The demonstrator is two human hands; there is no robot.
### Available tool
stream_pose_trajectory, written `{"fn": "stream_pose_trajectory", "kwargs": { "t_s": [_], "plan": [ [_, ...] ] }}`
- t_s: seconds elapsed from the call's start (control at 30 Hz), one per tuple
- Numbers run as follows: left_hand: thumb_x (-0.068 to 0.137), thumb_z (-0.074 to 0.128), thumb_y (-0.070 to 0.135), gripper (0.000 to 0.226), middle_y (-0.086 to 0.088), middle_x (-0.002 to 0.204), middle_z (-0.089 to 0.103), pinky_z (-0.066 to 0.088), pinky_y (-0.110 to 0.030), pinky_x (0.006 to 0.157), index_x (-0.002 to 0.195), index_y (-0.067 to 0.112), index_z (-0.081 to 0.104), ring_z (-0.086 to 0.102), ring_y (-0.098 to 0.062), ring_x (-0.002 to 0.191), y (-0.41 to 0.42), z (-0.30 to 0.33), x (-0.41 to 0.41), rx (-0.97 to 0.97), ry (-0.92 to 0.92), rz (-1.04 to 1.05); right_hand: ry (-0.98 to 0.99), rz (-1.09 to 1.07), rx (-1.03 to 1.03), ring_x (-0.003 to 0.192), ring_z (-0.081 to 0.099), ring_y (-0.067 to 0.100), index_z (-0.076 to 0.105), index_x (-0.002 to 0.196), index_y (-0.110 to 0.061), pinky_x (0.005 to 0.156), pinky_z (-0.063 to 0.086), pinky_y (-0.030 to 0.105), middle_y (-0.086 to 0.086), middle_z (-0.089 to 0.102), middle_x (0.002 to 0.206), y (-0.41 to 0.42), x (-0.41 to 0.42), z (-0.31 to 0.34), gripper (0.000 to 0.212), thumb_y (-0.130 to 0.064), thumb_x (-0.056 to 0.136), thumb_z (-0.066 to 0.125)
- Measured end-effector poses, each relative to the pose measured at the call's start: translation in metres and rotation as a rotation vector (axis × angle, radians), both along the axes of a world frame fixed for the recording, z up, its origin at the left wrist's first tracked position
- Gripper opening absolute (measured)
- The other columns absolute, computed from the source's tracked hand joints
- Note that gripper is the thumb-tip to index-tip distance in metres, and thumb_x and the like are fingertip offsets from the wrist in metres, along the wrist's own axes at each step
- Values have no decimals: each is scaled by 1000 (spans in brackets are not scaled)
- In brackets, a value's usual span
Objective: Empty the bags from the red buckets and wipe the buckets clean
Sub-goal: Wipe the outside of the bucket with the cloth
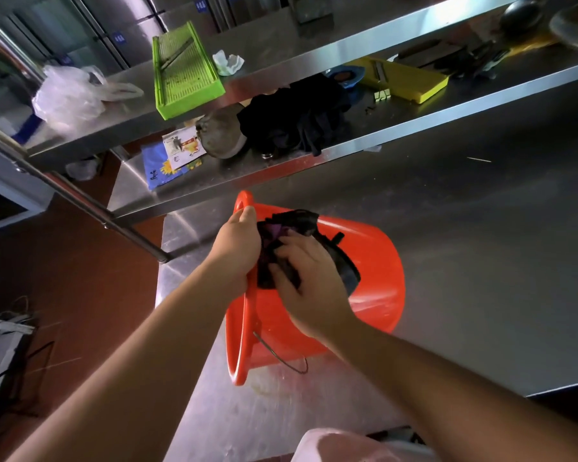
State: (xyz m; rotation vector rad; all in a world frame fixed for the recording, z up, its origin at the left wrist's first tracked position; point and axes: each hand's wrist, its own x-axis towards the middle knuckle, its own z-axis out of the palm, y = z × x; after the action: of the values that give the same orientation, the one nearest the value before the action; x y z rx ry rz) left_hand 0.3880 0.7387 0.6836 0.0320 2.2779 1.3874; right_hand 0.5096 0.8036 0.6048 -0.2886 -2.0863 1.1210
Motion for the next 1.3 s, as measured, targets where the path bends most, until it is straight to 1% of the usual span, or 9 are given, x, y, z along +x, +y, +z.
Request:
{"fn": "stream_pose_trajectory", "kwargs": {
  "t_s": [0.13, 0.27, 0.43, 0.6, 0.73, 0.8, 0.9, 1.07, 1.3],
  "plan": [
    [87, 47, 65, 72, -6, 116, 73, 52, -47, 105, 144, 24, 59, 69, -30, 104, -13, 1, -13, 6, -93, 67, -8, -146, 89, 120, 57, 25, 67, 102, -17, 109, 38, 41, 1, 64, 118, 25, 26, -48, 15, -25, 90, 63],
    [90, 53, 73, 63, 2, 73, 61, 56, -47, 98, 129, 25, 70, 60, -24, 78, -22, -3, -22, 20, -144, 153, -169, -387, -78, 109, 57, 30, 66, 104, -13, 96, 43, 36, 7, 63, 112, 72, 51, -84, 20, -26, 91, 59],
    [89, 50, 76, 68, -1, 90, 69, 56, -53, 101, 129, 25, 70, 69, -30, 95, -20, -4, -20, 11, -140, 169, -349, -516, -581, 98, 62, 23, 57, 101, -36, 84, 48, 35, -1, 65, 104, 103, 57, -90, 9, -40, 93, 56],
    [95, 53, 70, 58, -3, 82, 63, 60, -41, 88, 105, 14, 65, 64, -23, 74, -14, 3, -23, -87, -60, 231, -373, -573, -686, 81, 64, 19, 59, 89, -33, 69, 45, 32, -9, 65, 82, 102, 55, -82, 8, -40, 92, 57],
    [98, 60, 38, 26, -8, 72, 61, 59, -42, 77, 91, 13, 65, 63, -23, 63, -10, 12, -24, 65, -144, 191, -392, -600, -715, 58, 60, -1, 63, 87, -29, 46, 37, 20, -11, 64, 64, 104, 55, -77, 14, -40, 91, 56],
    [97, 62, 28, 22, -8, 64, 64, 60, -39, 67, 85, 10, 67, 64, -23, 53, -10, 17, -17, 111, -141, 172, -425, -599, -714, 59, 60, 4, 66, 99, -24, 49, 38, 20, -8, 66, 69, 109, 56, -77, 23, -42, 91, 55],
    [98, 57, 39, 30, -11, 84, 75, 63, -49, 83, 94, 15, 75, 74, -30, 75, -18, 8, -3, 47, -37, 16, -467, -590, -710, 58, 63, 12, 66, 104, -22, 51, 43, 23, 0, 67, 71, 118, 57, -76, 27, -42, 92, 53],
    [94, 39, 60, 44, -11, 85, 62, 52, -42, 79, 111, 33, 70, 63, -28, 71, -17, -1, 18, -34, 65, -36, -466, -527, -429, 91, 63, 29, 68, 94, -18, 79, 53, 42, 6, 67, 93, 97, 43, -54, 21, -34, 93, 54],
    [102, 37, 53, 49, -3, 108, 72, 55, -44, 97, 134, 29, 65, 63, -26, 88, 4, 2, -1, -98, 62, -22, -21, -67, -305, 90, 57, 15, 65, 91, -21, 82, 44, 34, -10, 63, 92, -16, -2, 24, 4, -24, 90, 61]
  ]
}}
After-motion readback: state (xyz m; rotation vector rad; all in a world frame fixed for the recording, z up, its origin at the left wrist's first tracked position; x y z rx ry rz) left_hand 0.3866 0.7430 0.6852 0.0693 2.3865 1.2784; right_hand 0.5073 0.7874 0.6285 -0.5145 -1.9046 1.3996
